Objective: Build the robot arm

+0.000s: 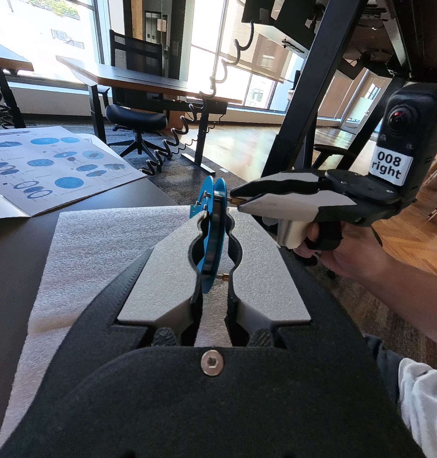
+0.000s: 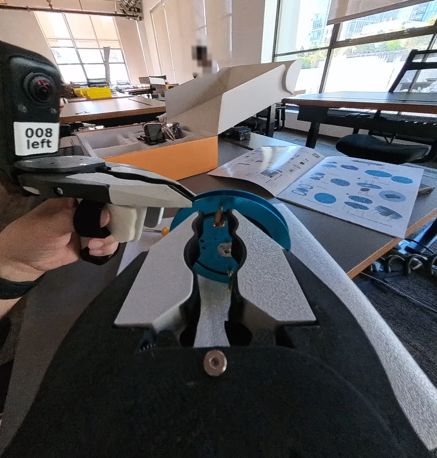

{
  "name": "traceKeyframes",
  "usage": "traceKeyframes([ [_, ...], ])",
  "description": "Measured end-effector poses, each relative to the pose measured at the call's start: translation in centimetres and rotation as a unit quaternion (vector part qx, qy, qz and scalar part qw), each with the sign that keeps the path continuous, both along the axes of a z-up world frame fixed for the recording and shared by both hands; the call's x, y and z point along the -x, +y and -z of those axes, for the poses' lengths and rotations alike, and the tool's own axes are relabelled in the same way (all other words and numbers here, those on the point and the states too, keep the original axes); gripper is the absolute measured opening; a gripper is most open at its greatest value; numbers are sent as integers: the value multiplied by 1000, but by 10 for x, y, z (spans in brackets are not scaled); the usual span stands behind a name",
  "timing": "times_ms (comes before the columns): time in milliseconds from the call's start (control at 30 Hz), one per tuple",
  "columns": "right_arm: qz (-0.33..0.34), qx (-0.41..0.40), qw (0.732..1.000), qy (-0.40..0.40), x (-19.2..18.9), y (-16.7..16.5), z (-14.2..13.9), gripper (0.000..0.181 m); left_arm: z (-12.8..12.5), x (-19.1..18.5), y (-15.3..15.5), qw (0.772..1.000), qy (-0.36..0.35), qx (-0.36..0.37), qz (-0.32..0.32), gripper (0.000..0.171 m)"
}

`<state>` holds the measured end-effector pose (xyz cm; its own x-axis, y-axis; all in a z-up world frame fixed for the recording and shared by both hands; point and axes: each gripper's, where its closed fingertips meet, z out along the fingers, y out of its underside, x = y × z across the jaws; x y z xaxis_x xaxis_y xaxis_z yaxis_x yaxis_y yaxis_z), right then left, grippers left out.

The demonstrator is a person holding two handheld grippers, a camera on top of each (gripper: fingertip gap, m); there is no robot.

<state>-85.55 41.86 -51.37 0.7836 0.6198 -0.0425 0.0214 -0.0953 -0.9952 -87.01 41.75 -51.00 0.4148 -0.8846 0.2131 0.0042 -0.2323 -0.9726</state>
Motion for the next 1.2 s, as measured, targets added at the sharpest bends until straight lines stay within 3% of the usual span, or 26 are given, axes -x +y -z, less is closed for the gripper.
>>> traceKeyframes([
  [100,19,-1,1000,-7,0,5,0,4,1,-1,-3,1000,9,-1,12,12],
  [133,20,3,1000,-7,1,5,1,4,3,4,0,1000,26,-4,8,21],
  [200,14,8,1000,3,0,6,1,4,-1,33,15,998,53,-18,-25,25],
  [267,2,18,1000,24,-1,5,1,4,-6,60,20,997,69,-5,-18,21],
  [367,-9,25,999,44,-3,6,1,4,13,85,22,985,167,51,-3,20],
  [500,-16,24,999,34,-3,7,1,4,55,93,36,944,331,6,-5,16],
  [633,-19,30,999,29,-4,10,1,4,88,79,29,898,431,46,76,36],
  [733,-22,30,999,23,-2,10,1,4,111,86,32,837,538,41,86,25],
  [800,-29,31,999,18,0,10,1,4,111,83,31,825,556,48,92,17],
  [867,-33,30,999,12,2,10,1,4,107,86,36,826,553,75,71,17],
  [900,-35,29,999,8,2,10,1,4,102,87,45,839,534,96,38,17],
  [1000,-49,22,999,-7,3,8,0,4,78,81,69,901,379,209,-43,17],
  [1033,-61,17,998,-16,4,6,1,4,72,79,75,910,318,259,-63,17],
  [1200,-104,29,994,-13,2,6,-2,4,84,69,91,896,185,399,-55,17],
])
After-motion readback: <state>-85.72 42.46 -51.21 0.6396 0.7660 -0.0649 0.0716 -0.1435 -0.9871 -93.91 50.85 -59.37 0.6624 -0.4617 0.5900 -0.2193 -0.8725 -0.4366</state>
